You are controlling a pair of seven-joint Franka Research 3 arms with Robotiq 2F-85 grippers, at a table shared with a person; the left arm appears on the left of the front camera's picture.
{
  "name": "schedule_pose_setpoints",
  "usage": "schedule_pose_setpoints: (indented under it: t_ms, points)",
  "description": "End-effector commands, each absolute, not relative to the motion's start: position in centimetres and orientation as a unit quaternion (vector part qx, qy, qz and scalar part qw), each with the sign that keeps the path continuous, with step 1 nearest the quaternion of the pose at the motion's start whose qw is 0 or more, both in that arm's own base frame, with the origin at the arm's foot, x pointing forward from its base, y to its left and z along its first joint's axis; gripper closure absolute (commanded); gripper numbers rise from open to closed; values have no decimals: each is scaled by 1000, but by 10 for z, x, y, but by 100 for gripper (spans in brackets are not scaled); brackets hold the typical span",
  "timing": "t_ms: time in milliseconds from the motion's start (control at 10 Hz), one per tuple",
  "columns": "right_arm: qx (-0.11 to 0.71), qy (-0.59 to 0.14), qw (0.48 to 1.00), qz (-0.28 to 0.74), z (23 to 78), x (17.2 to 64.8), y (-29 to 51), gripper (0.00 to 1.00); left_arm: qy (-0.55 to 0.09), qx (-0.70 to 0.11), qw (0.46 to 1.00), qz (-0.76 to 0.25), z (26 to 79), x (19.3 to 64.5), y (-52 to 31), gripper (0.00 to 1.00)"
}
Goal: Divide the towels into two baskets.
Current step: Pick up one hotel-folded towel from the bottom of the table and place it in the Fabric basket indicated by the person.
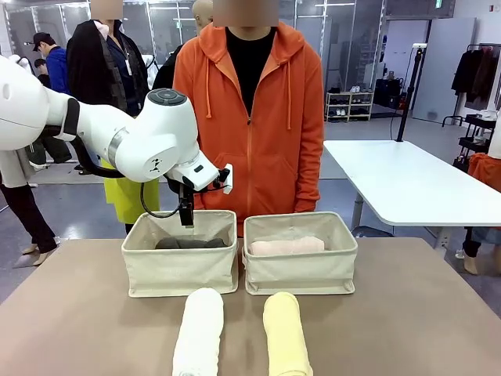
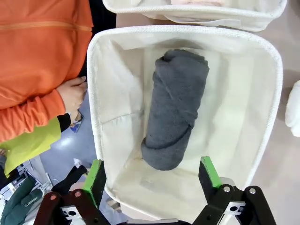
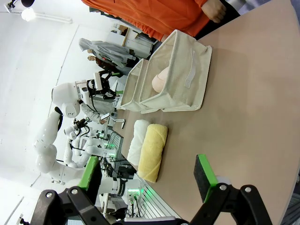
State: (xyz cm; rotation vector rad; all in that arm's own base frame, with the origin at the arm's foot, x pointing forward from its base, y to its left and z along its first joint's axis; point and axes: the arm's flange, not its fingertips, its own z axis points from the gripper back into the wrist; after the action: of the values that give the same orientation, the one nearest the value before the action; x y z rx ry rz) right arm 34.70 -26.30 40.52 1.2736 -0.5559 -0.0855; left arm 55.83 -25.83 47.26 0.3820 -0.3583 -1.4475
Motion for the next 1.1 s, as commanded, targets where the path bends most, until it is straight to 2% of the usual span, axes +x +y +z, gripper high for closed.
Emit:
schedule_pose_setpoints:
  t_ms: [0,1000]
  points:
    - [583,-255,770,-43,409,345,-262,0,-165,173,718,-653,472,560,-257,0]
    - [583,-255,770,-43,409,345,-262,0,-161,172,718,-655,471,559,-259,0]
